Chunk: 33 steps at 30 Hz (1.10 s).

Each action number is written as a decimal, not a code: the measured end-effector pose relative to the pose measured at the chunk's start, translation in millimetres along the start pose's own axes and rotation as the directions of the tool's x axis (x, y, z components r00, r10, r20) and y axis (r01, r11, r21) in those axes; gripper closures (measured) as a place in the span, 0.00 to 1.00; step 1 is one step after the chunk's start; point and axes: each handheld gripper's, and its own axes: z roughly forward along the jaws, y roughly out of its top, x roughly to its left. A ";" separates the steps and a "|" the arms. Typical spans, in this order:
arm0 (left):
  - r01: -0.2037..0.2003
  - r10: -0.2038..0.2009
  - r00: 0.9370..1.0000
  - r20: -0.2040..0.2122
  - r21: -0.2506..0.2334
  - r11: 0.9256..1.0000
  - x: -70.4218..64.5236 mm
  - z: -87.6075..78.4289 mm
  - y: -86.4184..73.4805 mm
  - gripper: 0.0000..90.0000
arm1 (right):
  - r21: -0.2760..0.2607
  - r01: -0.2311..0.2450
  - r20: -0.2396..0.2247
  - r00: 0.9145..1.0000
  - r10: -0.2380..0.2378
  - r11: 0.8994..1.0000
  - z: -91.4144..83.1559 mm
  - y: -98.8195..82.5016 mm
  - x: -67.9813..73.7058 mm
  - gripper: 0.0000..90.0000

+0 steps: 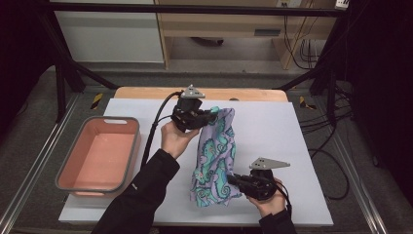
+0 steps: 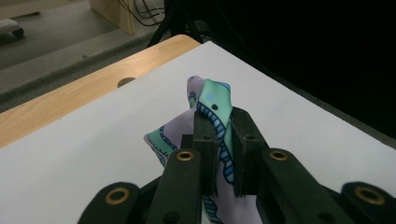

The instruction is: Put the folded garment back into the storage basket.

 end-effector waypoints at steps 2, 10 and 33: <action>0.001 -0.001 1.000 -0.002 -0.001 1.000 2.4 -2.6 0.2 0.91 | -0.003 0.003 -0.003 1.000 -0.003 1.000 1.4 1.5 1.8 0.94; -0.001 0.001 1.000 -0.008 -0.008 1.000 13.1 -16.7 1.0 0.91 | -0.017 0.016 -0.020 1.000 -0.016 1.000 7.2 9.5 11.6 0.94; 0.001 -0.001 0.997 -0.074 -0.006 1.000 41.8 -57.0 -5.5 0.91 | -0.051 0.065 -0.071 0.995 -0.069 0.997 34.3 30.1 43.9 0.94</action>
